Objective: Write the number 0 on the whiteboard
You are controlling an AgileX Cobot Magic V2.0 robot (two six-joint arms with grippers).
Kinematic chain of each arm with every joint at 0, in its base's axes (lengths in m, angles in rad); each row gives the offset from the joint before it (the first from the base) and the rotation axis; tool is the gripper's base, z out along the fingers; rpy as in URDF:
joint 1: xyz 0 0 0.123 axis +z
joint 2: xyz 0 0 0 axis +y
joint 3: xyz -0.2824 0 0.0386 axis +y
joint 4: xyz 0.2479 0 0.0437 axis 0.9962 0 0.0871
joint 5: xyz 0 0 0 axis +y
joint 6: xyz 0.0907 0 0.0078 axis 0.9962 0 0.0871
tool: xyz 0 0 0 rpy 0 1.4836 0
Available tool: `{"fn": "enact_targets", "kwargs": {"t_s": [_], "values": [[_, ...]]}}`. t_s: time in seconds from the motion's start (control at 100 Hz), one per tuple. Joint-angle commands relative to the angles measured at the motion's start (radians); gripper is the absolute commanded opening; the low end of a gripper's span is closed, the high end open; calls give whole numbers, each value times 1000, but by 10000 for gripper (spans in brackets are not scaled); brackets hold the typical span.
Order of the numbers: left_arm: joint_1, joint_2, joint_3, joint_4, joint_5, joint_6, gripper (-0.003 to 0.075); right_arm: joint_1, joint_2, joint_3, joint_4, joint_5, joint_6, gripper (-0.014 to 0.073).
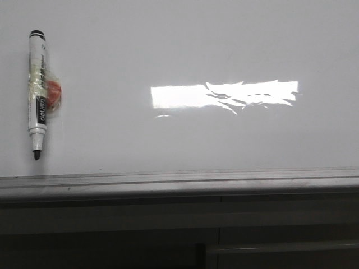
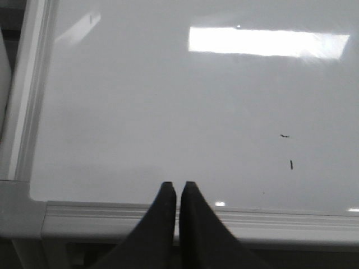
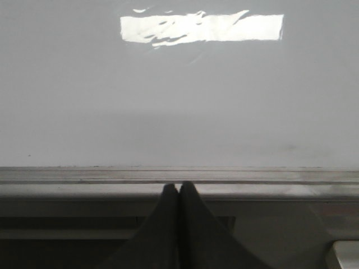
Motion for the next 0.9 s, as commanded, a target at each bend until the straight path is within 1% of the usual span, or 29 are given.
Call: {"fn": "enact_targets", "kwargs": {"t_s": [0.0, 0.8, 0.89], "values": [[-6, -28, 34, -13, -39, 1, -20, -5, -19, 12, -17, -16, -2, -69], [-6, -28, 34, -13, -39, 1, -20, -5, -19, 12, -17, -16, -2, -69], [-6, -28, 34, -13, -39, 1, -20, -5, -19, 12, -19, -50, -2, -69]]}}
